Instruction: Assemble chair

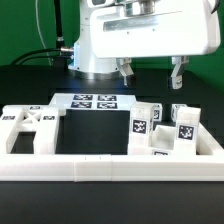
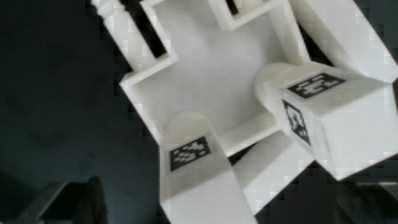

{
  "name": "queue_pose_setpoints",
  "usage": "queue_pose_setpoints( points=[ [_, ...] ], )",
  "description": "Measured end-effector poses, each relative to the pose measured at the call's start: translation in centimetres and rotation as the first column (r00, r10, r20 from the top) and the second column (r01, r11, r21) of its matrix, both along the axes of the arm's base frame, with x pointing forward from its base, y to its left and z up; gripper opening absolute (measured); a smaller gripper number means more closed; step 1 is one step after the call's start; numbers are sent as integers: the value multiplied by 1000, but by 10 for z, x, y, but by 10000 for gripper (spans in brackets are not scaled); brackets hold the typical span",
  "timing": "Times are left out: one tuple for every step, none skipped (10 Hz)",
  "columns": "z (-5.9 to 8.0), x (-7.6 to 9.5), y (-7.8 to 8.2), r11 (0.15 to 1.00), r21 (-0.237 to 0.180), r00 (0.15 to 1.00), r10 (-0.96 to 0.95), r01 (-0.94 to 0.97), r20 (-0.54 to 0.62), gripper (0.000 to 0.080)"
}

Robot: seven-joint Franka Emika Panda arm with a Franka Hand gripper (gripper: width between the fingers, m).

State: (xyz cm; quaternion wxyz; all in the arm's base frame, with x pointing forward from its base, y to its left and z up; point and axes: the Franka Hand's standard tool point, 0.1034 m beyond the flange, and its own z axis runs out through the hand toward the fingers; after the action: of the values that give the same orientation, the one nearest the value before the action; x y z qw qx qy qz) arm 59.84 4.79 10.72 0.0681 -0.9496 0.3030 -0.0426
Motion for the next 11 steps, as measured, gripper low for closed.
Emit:
queue_pose_setpoints(
  points=[
    [-6,-4,2,999,-19,999,37,-37,-11,649],
    [-13,-7,5,997,-34,998,62,-63,-23,649],
    [-17,-9,8,995,-46,996,82,-83,-29,649],
    [-18,-8,7,995,-50,997,81,-82,-22,649],
    [-18,-8,7,996,-50,997,79,-80,-22,649],
    [-18,-8,7,996,-50,997,80,-81,-22,649],
    [-19,-8,6,995,-51,996,83,-84,-23,649],
    [-24,-9,0,992,-60,994,108,-109,-21,649],
    [-31,-9,-11,989,-70,991,131,-132,-20,649],
    [-37,-8,-19,985,-82,988,151,-151,-15,649],
    [-43,-8,-23,984,-93,988,155,-155,-10,649]
  ],
)
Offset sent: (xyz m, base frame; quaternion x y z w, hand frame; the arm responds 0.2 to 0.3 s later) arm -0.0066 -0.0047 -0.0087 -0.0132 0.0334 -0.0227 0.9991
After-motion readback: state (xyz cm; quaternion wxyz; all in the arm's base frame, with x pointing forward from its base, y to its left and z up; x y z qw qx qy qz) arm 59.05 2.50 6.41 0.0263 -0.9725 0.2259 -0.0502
